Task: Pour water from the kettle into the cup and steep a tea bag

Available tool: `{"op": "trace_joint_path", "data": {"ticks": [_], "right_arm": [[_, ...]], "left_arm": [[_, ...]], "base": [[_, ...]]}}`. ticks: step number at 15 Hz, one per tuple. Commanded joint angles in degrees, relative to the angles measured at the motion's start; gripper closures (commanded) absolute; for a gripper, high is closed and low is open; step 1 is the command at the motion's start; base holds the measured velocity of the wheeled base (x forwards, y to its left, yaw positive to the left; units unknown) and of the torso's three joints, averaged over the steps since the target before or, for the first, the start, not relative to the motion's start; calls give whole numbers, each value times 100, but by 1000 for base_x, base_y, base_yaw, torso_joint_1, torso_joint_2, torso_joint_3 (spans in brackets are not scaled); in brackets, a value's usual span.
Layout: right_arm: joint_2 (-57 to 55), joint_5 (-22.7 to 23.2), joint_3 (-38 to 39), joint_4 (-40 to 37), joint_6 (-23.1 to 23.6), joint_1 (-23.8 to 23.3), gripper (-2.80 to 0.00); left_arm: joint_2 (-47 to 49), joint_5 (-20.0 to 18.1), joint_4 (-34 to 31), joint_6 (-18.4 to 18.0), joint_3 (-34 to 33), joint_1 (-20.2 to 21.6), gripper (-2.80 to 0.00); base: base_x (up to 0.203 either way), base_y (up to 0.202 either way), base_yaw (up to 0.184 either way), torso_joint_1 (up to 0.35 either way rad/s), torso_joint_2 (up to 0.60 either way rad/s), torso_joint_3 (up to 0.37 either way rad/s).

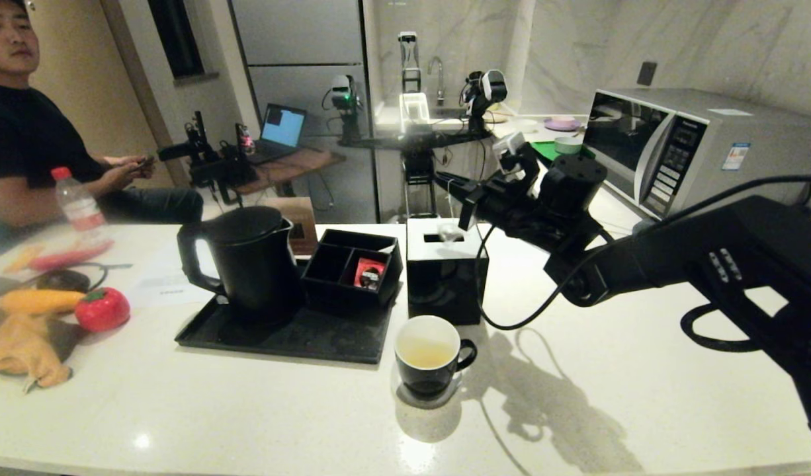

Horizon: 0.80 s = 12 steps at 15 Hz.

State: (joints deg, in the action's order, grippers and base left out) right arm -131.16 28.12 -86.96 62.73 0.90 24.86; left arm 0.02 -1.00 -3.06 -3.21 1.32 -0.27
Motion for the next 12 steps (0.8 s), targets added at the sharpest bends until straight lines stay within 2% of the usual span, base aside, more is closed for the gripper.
{"op": "trace_joint_path", "data": {"ticks": [1,6,12], "right_arm": [[29,18,13,34,6,86,0],[-27,35,-62,16,33,169,0],[-102,12,-23,111,42,58,0]], "left_arm": [[-2,-2,-2,-4,0,0,0],[-2,-5,-2,-4,0,0,0],[-2,-5,-2,-4,0,0,0]], "base": [[0,0,0,0,0,0],[0,0,0,0,0,0],[0,0,0,0,0,0]]}}
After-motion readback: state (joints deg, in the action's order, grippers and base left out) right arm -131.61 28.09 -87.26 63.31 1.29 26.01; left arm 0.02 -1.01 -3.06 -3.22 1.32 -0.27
